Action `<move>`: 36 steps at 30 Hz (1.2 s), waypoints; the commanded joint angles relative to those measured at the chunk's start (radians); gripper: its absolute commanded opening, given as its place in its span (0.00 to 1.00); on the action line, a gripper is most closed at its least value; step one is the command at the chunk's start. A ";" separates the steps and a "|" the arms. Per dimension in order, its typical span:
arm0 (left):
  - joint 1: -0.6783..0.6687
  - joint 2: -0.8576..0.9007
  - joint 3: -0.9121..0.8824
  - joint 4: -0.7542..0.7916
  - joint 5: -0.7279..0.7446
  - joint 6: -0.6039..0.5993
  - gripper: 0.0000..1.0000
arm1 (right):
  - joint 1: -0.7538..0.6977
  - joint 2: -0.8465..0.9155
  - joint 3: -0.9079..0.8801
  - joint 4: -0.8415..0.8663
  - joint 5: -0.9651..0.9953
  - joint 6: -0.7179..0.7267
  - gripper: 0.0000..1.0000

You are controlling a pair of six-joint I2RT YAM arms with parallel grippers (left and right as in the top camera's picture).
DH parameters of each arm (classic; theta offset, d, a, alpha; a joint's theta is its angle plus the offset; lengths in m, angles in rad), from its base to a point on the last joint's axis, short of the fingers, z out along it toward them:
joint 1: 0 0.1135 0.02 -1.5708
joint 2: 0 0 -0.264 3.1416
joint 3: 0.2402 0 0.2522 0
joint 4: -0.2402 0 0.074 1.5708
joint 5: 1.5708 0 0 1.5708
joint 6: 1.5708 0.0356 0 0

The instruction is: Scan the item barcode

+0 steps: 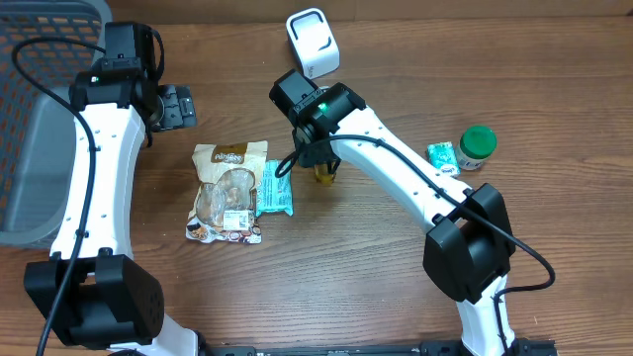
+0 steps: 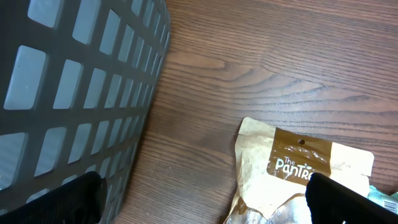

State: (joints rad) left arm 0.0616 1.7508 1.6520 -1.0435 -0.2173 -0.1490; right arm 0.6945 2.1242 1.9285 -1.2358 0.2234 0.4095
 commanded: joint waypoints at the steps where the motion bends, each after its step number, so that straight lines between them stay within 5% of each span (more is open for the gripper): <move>1: 0.009 -0.012 0.021 0.002 0.001 0.014 0.99 | -0.004 -0.032 0.000 0.002 0.012 -0.025 0.84; 5: 0.009 -0.012 0.021 0.002 0.001 0.014 0.99 | -0.004 -0.032 0.003 0.030 0.012 -0.025 1.00; 13: 0.009 -0.012 0.021 0.002 0.001 0.014 0.99 | -0.077 -0.032 0.137 0.067 0.012 -0.014 1.00; 36: 0.010 -0.012 0.021 0.002 0.001 0.014 1.00 | -0.269 -0.032 0.139 0.090 -0.071 -0.014 1.00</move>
State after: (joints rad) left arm 0.0616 1.7508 1.6520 -1.0435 -0.2173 -0.1490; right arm 0.4316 2.1231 2.0449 -1.1465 0.1585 0.3897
